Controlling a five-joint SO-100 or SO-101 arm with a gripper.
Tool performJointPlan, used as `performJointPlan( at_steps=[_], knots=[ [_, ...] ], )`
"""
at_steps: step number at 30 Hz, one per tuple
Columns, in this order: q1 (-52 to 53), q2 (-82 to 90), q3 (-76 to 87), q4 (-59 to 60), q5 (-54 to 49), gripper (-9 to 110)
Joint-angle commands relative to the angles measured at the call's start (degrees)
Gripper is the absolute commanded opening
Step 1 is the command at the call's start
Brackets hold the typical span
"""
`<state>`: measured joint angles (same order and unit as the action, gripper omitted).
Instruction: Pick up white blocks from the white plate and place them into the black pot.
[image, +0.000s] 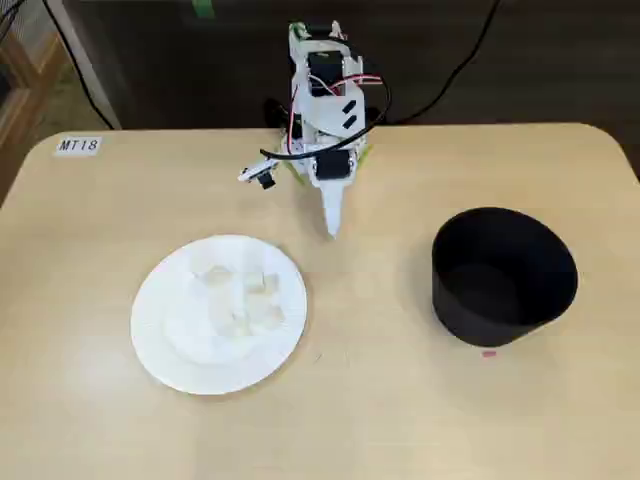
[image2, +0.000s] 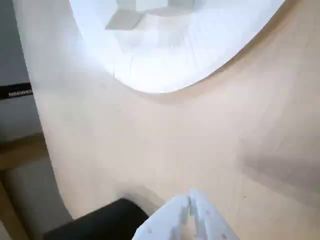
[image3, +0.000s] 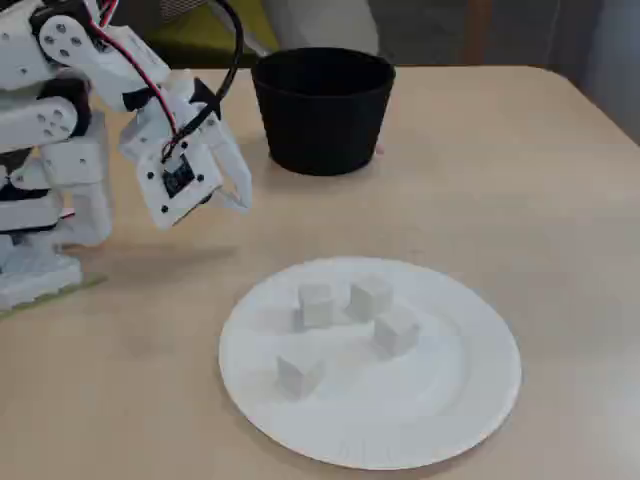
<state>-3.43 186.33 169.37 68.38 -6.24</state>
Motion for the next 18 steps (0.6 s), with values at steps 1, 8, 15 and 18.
performJointPlan(
  at_steps=[1, 8, 15, 18],
  knots=[
    [18.28, -30.32, -23.82, -13.1, 1.23, -2],
    [18.19, -30.32, -23.64, -13.27, 1.23, -2],
    [18.28, -30.32, -24.08, -11.43, 0.79, -2],
    [20.21, -30.06, -27.86, -7.47, -0.18, -2]
  ],
)
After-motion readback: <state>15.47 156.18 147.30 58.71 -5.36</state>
